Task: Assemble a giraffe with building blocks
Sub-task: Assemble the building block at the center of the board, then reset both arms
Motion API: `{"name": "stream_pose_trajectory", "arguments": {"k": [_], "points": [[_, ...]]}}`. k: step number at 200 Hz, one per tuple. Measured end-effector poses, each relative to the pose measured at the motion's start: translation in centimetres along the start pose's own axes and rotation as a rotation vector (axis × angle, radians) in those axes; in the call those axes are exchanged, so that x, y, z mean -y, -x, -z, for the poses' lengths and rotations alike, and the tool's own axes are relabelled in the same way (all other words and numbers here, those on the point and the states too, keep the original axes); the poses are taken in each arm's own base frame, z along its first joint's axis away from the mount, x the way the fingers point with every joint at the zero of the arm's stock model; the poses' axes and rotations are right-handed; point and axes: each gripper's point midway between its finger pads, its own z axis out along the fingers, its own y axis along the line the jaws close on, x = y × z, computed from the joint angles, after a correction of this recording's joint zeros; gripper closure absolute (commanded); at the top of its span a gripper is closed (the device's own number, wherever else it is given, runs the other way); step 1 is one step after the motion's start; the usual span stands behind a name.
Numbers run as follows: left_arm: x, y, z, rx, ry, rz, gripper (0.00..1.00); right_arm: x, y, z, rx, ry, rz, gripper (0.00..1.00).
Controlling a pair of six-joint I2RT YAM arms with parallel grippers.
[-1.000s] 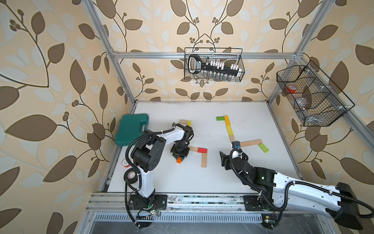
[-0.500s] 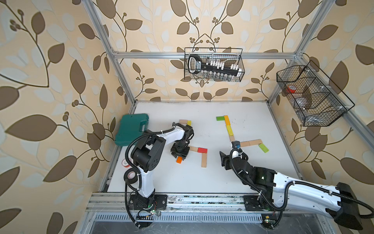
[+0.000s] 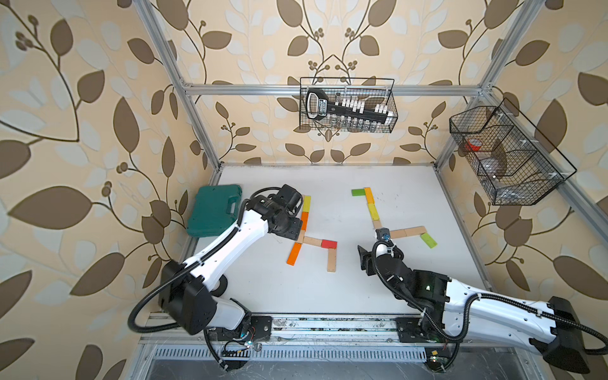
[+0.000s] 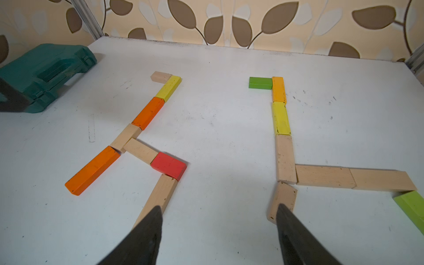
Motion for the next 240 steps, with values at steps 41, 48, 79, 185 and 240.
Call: {"name": "stream_pose_trajectory", "arguments": {"k": [41,48,79,185,240], "points": [[-4.1,2.2,5.8,0.391,0.108,0.136,0.17,1.4,1.5,-0.4,0.019,-0.054,-0.007,0.18],[-4.9,2.2,6.1,0.444,0.130,0.165,0.16,2.0,1.7,-0.6,0.017,-0.069,-0.010,0.18],[-7.1,1.9,5.2,0.568,0.222,0.281,0.04,5.9,2.8,-2.2,0.002,-0.144,-0.069,0.18],[-14.5,-1.9,-1.1,0.586,0.660,0.528,0.01,19.3,4.8,-5.4,0.157,-0.401,-0.178,0.12],[-17.9,-5.2,-3.0,0.607,0.773,0.585,0.01,22.9,1.7,-6.9,0.178,-0.491,-0.144,0.08]]}}
